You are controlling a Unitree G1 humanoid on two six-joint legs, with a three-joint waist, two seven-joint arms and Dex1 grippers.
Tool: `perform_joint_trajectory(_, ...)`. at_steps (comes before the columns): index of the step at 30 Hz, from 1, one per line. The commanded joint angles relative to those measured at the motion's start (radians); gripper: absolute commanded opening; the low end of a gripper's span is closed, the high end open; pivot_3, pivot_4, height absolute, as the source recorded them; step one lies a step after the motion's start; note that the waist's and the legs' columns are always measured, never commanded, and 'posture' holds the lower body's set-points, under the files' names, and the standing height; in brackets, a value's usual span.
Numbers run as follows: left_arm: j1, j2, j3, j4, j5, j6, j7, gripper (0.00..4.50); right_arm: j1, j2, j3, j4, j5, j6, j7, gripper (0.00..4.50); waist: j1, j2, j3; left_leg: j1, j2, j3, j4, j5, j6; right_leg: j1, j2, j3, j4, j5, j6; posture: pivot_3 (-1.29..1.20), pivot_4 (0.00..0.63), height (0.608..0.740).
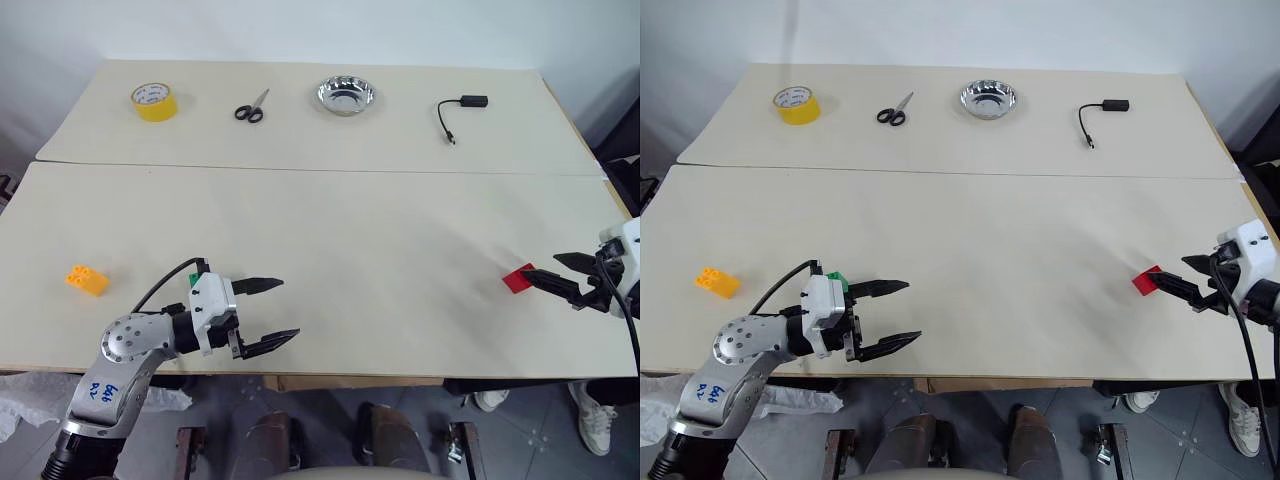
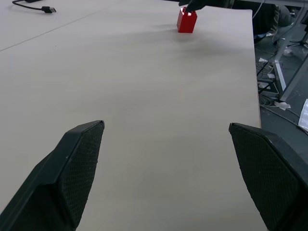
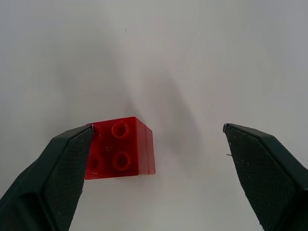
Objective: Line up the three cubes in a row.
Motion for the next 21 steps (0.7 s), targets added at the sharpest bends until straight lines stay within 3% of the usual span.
perform_joint_trajectory(1,0.001,0.0,0.002,-0.038,0.002,-0.02,0.001,4.38,-0.024,-0.026,-0.047,-0.017,0.037,0.04,0.017,4.5,0.0,0.0,0.0,0.0,0.0,0.0,0.0,0.0,0.0,0.0,0.0,0.0,0.0,0.0,0.0,0.0,0.15,0.74)
perform_joint_trajectory(13,0.008,0.0,0.0,-0.04,0.0,-0.019,-0.004,4.38,-0.032,-0.051,0.001,-0.04,0.024,0.041,0.085,4.5,0.001,0.001,0.001,-0.003,0.0,0.0,0.0,0.0,0.0,-0.002,0.0,-0.001,0.0,0.0,0.0,0.0,0.15,0.74)
perform_joint_trajectory(21,-0.014,0.0,-0.006,-0.031,-0.002,-0.015,-0.011,4.38,-0.071,-0.086,0.124,0.095,-0.121,-0.157,0.174,4.5,-0.001,0.001,0.001,-0.003,0.0,-0.001,0.0,0.0,0.0,-0.002,0.0,-0.002,-0.001,0.0,0.0,0.0,0.15,0.74)
